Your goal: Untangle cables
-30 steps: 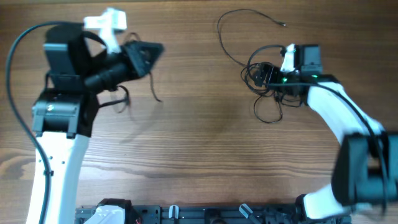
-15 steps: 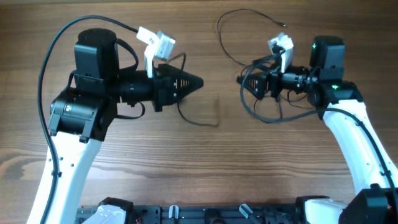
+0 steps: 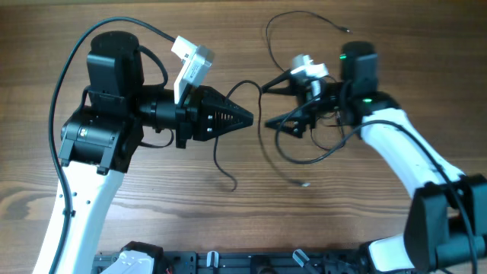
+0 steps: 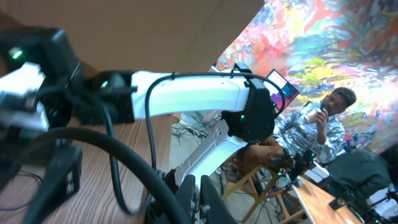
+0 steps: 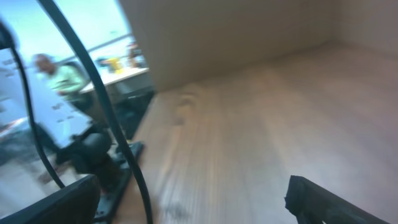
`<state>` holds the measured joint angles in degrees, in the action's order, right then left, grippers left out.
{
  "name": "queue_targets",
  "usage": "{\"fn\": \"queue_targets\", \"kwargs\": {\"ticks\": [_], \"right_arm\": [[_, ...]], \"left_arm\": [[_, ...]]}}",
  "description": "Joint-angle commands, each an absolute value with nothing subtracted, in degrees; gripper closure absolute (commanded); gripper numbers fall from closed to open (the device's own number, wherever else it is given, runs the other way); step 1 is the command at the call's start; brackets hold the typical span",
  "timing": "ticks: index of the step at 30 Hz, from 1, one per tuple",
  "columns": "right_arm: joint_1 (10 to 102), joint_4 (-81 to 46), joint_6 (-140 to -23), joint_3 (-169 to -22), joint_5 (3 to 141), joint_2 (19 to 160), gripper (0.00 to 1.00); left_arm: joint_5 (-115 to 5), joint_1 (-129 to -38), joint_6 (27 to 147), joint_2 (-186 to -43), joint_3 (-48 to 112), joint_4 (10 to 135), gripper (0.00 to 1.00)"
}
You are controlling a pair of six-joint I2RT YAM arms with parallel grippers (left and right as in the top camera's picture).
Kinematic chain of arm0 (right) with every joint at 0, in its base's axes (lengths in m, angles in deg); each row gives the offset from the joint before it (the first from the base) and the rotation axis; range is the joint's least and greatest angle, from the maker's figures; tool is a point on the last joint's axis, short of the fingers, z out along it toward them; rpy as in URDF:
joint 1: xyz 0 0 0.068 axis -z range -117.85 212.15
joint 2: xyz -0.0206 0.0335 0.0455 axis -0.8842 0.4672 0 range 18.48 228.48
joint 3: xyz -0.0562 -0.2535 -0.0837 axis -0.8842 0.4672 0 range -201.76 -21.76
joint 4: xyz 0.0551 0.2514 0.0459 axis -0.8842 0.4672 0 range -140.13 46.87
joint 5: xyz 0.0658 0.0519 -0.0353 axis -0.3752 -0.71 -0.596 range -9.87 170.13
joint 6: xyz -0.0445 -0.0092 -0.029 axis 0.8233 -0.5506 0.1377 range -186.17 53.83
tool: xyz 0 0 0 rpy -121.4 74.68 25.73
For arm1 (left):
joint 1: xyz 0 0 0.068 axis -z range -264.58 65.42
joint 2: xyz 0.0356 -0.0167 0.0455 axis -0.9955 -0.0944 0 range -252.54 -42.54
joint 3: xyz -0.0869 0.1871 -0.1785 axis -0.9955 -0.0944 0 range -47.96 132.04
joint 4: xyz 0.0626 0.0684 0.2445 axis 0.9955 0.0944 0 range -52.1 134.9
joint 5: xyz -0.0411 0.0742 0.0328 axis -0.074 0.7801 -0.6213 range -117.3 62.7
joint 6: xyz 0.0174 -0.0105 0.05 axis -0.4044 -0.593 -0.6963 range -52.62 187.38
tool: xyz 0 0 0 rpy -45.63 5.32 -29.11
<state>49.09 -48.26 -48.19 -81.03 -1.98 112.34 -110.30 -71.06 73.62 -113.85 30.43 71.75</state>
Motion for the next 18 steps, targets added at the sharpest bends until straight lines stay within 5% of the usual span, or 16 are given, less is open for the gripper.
{"fn": "queue_targets", "kwargs": {"ticks": [1, 10, 18], "right_arm": [[43.8, -49.6, -50.0, -80.6, -8.8, 113.9, 0.06], [41.5, -49.2, -50.2, -80.6, -12.8, 113.9, 0.07], [40.1, -49.2, -51.1, -80.6, -8.4, 113.9, 0.07]], "left_arm": [[-107.2, -70.9, 72.3, -113.8, 30.8, 71.6, 0.96], [-85.5, -70.9, 79.9, -113.8, 30.8, 71.4, 0.96], [-81.4, -70.9, 93.8, -113.8, 30.8, 64.8, 0.96]]}}
